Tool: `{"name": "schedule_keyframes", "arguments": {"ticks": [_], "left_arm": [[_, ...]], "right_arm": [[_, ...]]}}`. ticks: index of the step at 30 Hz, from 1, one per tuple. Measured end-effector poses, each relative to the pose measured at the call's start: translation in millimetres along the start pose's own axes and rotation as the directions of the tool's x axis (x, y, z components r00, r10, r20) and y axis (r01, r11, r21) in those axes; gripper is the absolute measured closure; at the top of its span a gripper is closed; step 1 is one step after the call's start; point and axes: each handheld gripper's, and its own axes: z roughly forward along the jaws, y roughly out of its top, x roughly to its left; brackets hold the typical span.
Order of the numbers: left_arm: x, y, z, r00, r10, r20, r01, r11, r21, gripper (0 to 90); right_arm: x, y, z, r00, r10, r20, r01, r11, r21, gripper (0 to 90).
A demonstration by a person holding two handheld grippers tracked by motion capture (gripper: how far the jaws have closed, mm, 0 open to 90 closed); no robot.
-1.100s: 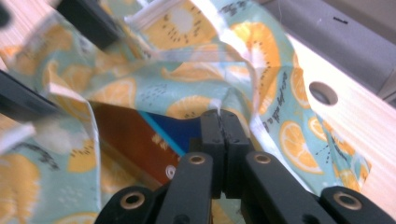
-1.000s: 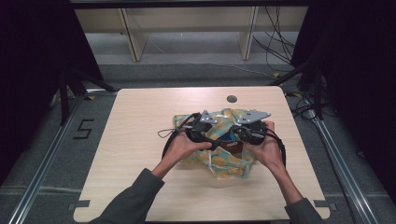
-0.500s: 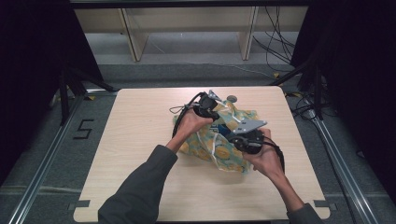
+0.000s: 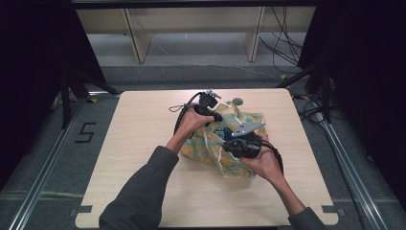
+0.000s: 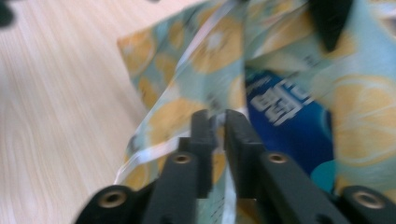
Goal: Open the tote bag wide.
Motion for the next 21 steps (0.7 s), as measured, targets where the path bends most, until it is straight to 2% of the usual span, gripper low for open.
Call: {"name": "schedule_keyframes", "arguments": {"ticks": [3, 4, 5, 7, 8, 9, 10, 11, 12, 13, 14, 15, 16, 18, 20, 21], "left_arm": [[-0.9, 0.5, -1.1, 1.0000, 0.007, -0.001, -0.007, 0.9999, 0.009, 87.7], [-0.7, 0.4, -0.6, 1.0000, 0.003, 0.005, -0.003, 1.0000, 0.005, 87.7], [-1.1, 0.5, -0.8, 1.0000, 0.001, -0.001, -0.001, 1.0000, 0.008, 87.7], [-0.6, 0.6, -0.1, 0.9999, -0.003, 0.011, 0.003, 1.0000, 0.009, 87.6], [-0.1, 1.0, -0.1, 0.9999, -0.003, 0.012, 0.002, 0.9999, 0.011, 87.5], [0.3, 1.3, -0.5, 0.9999, -0.006, 0.011, 0.006, 0.9999, 0.012, 87.5], [1.0, 1.4, -0.2, 0.9998, -0.015, 0.015, 0.015, 0.9999, 0.006, 87.5], [1.0, 1.5, 0.3, 0.9996, -0.027, 0.010, 0.027, 0.9996, -0.005, 87.5], [3.5, 1.7, -0.3, 0.9997, -0.019, 0.013, 0.018, 0.9998, 0.007, 87.6], [6.0, 2.0, 0.0, 0.9997, -0.023, 0.012, 0.023, 0.9997, 0.006, 87.6], [9.0, 2.4, 0.7, 0.9996, -0.029, 0.008, 0.029, 0.9996, 0.005, 87.8], [12.3, 2.8, 2.0, 0.9990, -0.043, 0.004, 0.043, 0.9990, 0.004, 87.9], [16.2, 2.9, 3.4, 0.9986, -0.053, -0.001, 0.053, 0.9986, 0.009, 88.0], [22.2, 3.0, 7.1, 0.9963, -0.086, 0.000, 0.086, 0.9963, 0.003, 88.2], [26.2, 2.7, 10.2, 0.9950, -0.099, -0.005, 0.099, 0.9950, 0.004, 88.4], [29.6, 2.8, 10.5, 0.9971, -0.074, -0.017, 0.075, 0.9968, 0.029, 88.5]], "right_arm": [[-2.8, 5.0, -5.8, 0.9971, 0.074, -0.020, -0.075, 0.996, -0.041, 67.6], [-4.1, 6.9, -4.5, 0.9975, 0.071, 0.002, -0.070, 0.996, -0.062, 64.2], [-4.9, 9.0, -3.6, 0.9978, 0.066, 0.001, -0.066, 0.996, -0.059, 63.2], [-5.1, 11.3, 4.1, 0.9972, 0.074, 0.006, -0.073, 0.996, -0.058, 62.4], [-5.6, 12.2, 8.5, 0.9976, 0.069, 0.004, -0.069, 0.997, -0.036, 66.1], [-4.5, 11.4, 16.3, 0.9972, 0.074, -0.015, -0.074, 0.997, -0.023, 75.0], [-3.6, 10.8, 19.7, 0.9975, 0.065, -0.028, -0.065, 0.998, 0.007, 84.3], [-2.0, 10.0, 22.2, 0.9979, 0.046, -0.046, -0.045, 0.999, 0.013, 89.9], [0.1, 9.6, 23.4, 0.9973, 0.042, -0.061, -0.041, 0.999, 0.019, 90.0], [4.6, 8.6, 25.8, 0.9974, 0.036, -0.062, -0.036, 0.999, 0.010, 90.0], [8.1, 9.1, 23.3, 0.9974, 0.019, -0.069, -0.016, 0.999, 0.035, 90.0], [13.3, 8.1, 23.9, 0.9957, 0.021, -0.091, -0.019, 1.000, 0.015, 90.0], [19.7, 7.7, 23.0, 0.9927, 0.017, -0.119, -0.015, 1.000, 0.016, 90.0], [38.4, 4.7, 25.5, 0.9849, -0.029, -0.171, 0.033, 0.999, 0.021, 90.0], [58.4, 0.3, 30.6, 0.9736, -0.061, -0.220, 0.070, 0.997, 0.033, 90.0], [67.3, -1.8, 32.7, 0.9704, -0.074, -0.230, 0.087, 0.995, 0.048, 90.0]]}}
